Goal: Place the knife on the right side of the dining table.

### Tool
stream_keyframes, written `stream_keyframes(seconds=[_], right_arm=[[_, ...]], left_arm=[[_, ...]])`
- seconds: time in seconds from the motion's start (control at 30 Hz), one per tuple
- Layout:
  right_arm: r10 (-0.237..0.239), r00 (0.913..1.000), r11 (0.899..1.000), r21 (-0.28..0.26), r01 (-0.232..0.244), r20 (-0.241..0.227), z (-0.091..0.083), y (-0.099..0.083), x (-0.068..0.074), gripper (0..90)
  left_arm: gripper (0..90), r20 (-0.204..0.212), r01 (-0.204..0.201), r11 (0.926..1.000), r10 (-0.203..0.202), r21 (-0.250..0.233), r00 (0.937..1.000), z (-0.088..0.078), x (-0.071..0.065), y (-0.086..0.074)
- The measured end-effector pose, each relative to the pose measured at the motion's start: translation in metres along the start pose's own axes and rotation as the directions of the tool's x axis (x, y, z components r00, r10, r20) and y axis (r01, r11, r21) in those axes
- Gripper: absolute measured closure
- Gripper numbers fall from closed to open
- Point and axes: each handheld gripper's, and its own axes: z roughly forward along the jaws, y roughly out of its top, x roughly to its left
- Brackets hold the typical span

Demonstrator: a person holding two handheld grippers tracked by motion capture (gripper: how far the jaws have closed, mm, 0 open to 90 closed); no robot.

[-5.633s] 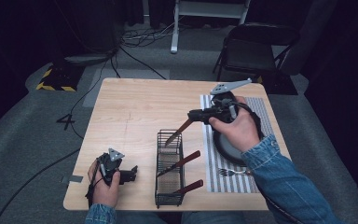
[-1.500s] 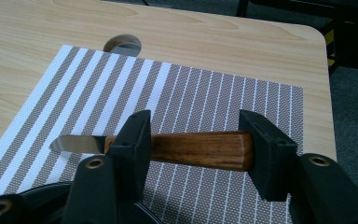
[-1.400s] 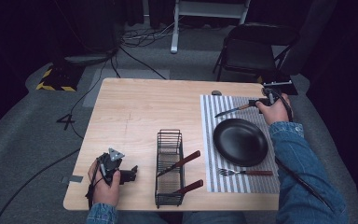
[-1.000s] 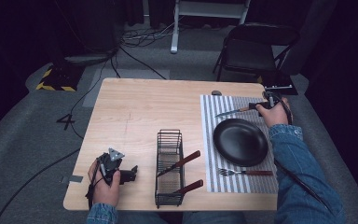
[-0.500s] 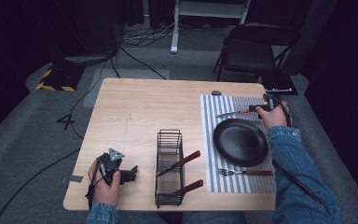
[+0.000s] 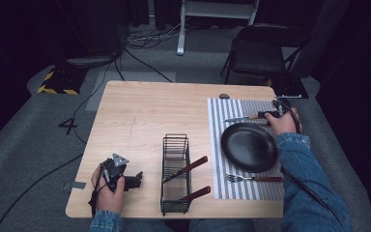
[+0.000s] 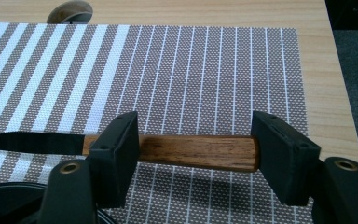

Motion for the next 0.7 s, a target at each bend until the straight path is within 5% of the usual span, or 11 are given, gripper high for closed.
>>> stream_keyframes(seconds=[0.7], right_arm=[[0.037, 0.999, 0.999, 0.018, -0.038, 0.024, 0.013, -0.009, -0.004, 33.6]], left_arm=[[0.0, 0.0, 0.001, 1.0, -0.001, 0.0, 1.0, 0.0, 0.0, 0.0]])
